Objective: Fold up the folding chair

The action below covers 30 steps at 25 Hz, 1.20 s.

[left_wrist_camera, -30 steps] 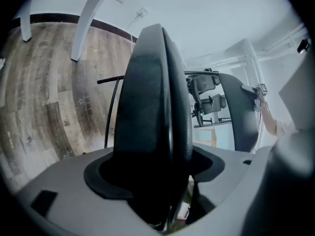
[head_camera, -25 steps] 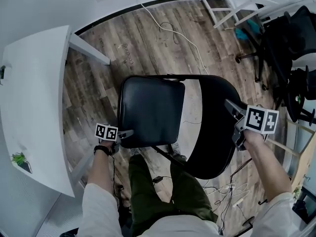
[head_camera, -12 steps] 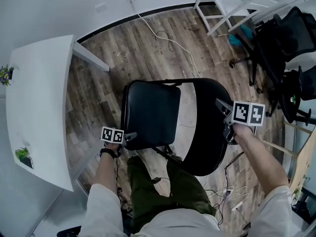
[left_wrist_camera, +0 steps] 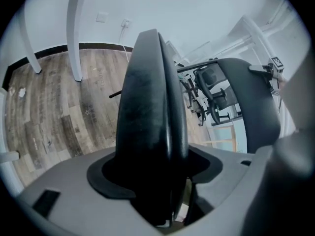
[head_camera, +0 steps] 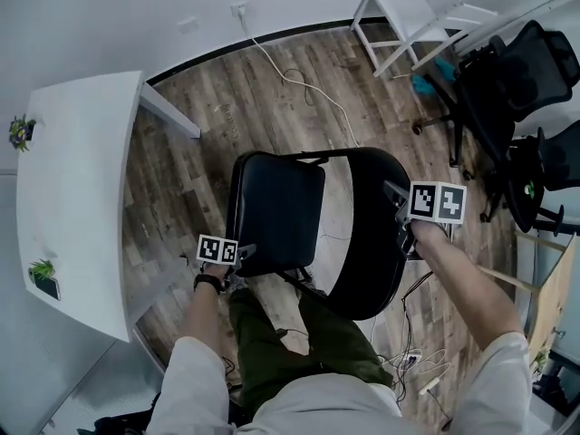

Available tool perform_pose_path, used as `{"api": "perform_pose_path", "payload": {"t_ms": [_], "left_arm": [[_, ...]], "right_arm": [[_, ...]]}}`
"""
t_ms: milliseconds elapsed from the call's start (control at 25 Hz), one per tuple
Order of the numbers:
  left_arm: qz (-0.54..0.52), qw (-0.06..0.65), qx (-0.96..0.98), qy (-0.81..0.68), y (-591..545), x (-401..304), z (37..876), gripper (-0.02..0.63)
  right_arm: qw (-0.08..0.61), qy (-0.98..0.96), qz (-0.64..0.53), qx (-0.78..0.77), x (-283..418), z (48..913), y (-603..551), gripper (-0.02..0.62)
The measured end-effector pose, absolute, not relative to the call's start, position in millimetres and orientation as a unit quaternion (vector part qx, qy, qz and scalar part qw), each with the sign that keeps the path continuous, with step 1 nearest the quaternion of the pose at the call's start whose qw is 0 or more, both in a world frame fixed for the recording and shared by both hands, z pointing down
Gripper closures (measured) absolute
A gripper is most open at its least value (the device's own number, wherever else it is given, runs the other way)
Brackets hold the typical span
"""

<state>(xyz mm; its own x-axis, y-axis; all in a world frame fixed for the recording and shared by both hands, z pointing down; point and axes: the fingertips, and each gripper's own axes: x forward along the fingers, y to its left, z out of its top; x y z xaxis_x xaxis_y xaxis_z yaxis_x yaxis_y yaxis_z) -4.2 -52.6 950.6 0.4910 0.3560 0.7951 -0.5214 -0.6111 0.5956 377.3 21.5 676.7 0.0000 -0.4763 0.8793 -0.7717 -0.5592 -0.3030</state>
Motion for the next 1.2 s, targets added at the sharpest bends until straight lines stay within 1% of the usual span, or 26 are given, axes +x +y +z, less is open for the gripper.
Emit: {"api": "perform_pose_path", "payload": {"t_ms": [720, 1200], "left_arm": [[0.512, 0.409, 0.750, -0.087, -18, 28, 907, 0.293], [0.518, 0.390, 0.754, -0.106, 0, 46, 886, 0.293]], "right_arm": [[0.145, -0.438, 0.550, 0.696, 369, 648, 17, 0.460], [0.138, -0.438, 0.571, 0.681, 357, 634, 8, 0.477]]}}
